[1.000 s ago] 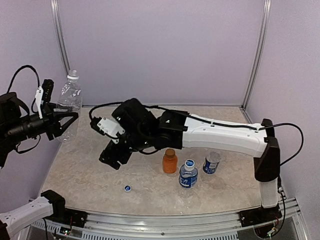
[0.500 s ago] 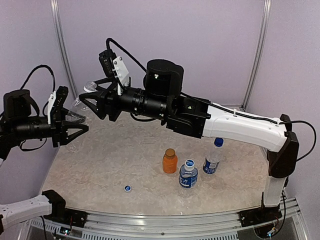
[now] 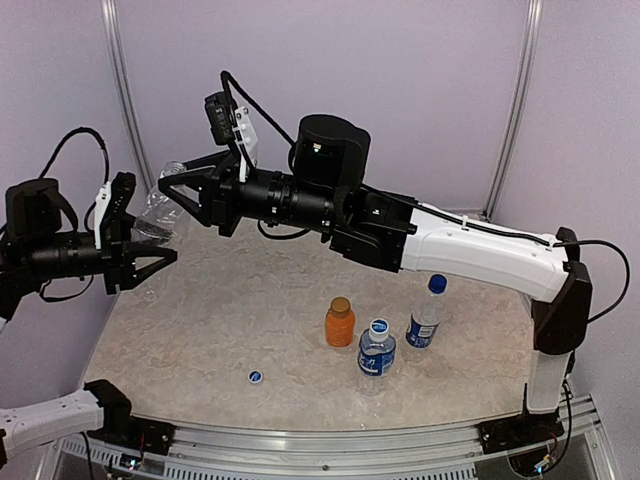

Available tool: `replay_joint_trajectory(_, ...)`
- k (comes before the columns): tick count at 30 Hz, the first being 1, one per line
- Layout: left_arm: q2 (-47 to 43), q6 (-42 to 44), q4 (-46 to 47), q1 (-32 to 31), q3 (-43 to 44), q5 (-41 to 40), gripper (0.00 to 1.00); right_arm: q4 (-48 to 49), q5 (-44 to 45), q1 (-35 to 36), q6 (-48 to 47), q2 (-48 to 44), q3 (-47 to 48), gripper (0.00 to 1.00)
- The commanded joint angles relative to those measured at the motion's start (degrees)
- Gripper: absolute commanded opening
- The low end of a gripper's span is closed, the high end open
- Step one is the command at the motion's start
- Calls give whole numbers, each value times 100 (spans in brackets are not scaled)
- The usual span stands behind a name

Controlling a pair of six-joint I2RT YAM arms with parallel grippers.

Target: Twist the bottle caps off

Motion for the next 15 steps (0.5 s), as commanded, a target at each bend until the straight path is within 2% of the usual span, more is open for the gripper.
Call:
replay_joint_trajectory(1, 1, 101, 22, -62, 33, 108, 44, -73, -202, -79, 109, 302, 175, 34)
replay_joint_trajectory(5, -32, 102, 29, -69, -18, 115, 44, -194, -48, -108, 98, 368, 250, 42)
replay_joint_trajectory(10, -42, 97, 32, -71, -22, 83, 44, -170, -51, -144, 127, 369, 252, 46)
replay_joint_trajectory(13, -35, 109, 33, -71, -18, 85, 44, -169, -67, -146, 125, 372, 249, 32)
replay_joint_trajectory(15, -34, 154, 6, -72, -34, 88, 44, -162, -122, -146, 126, 379, 248, 13)
